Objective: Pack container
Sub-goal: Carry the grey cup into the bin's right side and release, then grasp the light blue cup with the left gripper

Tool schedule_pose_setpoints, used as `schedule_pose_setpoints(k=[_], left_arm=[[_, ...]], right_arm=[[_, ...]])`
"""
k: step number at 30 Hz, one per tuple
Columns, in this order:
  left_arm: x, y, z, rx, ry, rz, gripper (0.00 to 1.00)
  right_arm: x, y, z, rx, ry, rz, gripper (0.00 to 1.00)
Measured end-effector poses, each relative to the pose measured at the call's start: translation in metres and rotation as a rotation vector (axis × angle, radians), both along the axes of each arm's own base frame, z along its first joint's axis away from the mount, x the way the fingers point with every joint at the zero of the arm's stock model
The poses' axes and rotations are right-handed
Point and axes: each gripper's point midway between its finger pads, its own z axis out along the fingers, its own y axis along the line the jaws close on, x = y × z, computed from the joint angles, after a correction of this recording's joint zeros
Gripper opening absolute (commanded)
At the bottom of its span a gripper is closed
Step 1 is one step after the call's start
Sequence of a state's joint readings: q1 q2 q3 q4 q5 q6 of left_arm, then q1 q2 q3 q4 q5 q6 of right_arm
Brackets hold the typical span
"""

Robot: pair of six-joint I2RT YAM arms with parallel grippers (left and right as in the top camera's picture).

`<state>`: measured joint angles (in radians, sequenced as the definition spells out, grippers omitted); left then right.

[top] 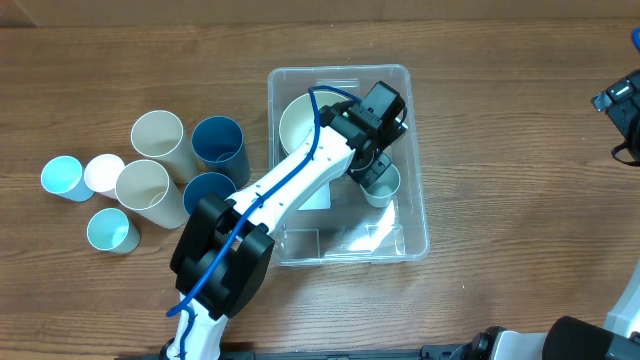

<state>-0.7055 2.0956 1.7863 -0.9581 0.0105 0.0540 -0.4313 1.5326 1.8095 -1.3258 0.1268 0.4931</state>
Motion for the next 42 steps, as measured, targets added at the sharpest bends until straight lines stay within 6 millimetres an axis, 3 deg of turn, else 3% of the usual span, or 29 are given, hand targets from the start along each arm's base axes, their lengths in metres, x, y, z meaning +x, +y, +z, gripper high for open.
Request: schedule_pose_setpoints(k=[4, 7, 8, 9, 11, 13, 14, 18, 20, 22, 25, 28, 30, 33, 38, 42], left_arm=[[0.013, -0.006, 0.047, -0.030, -0.055, 0.032, 0.28], [0.016, 0.004, 0.087, -0.001, -0.093, 0.067, 0.39], [0.015, 0.006, 0.091, 0.003, -0.094, 0.078, 0.43], [0.017, 0.019, 0.120, 0.034, -0.135, 0.114, 0.46], [0.018, 0.039, 0.144, 0.075, -0.168, 0.162, 0.52], [0.026, 0.075, 0.191, 0.086, -0.256, 0.275, 0.55], [0.029, 0.088, 0.203, 0.084, -0.279, 0.314, 0.57], [0.055, 0.216, 0.257, 0.023, -0.363, 0.707, 0.58], [0.059, 0.276, 0.265, -0.016, -0.360, 0.884, 0.59], [0.054, 0.348, 0.271, -0.068, -0.349, 1.088, 0.58], [0.030, 0.450, 0.265, -0.148, -0.302, 1.372, 0.59], [-0.002, 0.510, 0.237, -0.162, -0.192, 1.559, 0.61], [-0.021, 0.535, 0.208, -0.157, -0.089, 1.654, 0.60], [-0.034, 0.554, 0.160, -0.141, 0.047, 1.724, 0.60], [-0.042, 0.564, 0.082, -0.120, 0.188, 1.759, 0.60], [-0.038, 0.569, 0.045, -0.119, 0.187, 1.750, 0.60]], right_arm=[[0.000, 0.000, 0.000, 0.000, 0.000, 0.000, 1.00], [0.000, 0.000, 0.000, 0.000, 0.000, 0.000, 1.00], [0.000, 0.000, 0.000, 0.001, 0.000, 0.000, 1.00], [0.000, 0.000, 0.000, 0.000, 0.001, 0.000, 1.00], [0.000, 0.000, 0.000, 0.000, 0.001, 0.000, 1.00], [0.000, 0.000, 0.000, 0.001, 0.000, 0.000, 1.00], [0.000, 0.000, 0.000, 0.001, 0.001, 0.000, 1.00], [0.000, 0.000, 0.000, 0.001, 0.001, 0.000, 1.00], [0.000, 0.000, 0.000, 0.000, 0.000, 0.000, 1.00], [0.000, 0.000, 0.000, 0.001, 0.000, -0.001, 1.00], [0.000, 0.000, 0.000, 0.001, 0.000, 0.000, 1.00], [0.000, 0.000, 0.000, 0.000, 0.001, 0.000, 1.00], [0.000, 0.000, 0.000, 0.001, 0.001, 0.000, 1.00], [0.000, 0.000, 0.000, 0.000, 0.000, 0.000, 1.00], [0.000, 0.000, 0.000, 0.001, 0.001, 0.000, 1.00], [0.000, 0.000, 0.000, 0.000, 0.001, 0.000, 1.00]])
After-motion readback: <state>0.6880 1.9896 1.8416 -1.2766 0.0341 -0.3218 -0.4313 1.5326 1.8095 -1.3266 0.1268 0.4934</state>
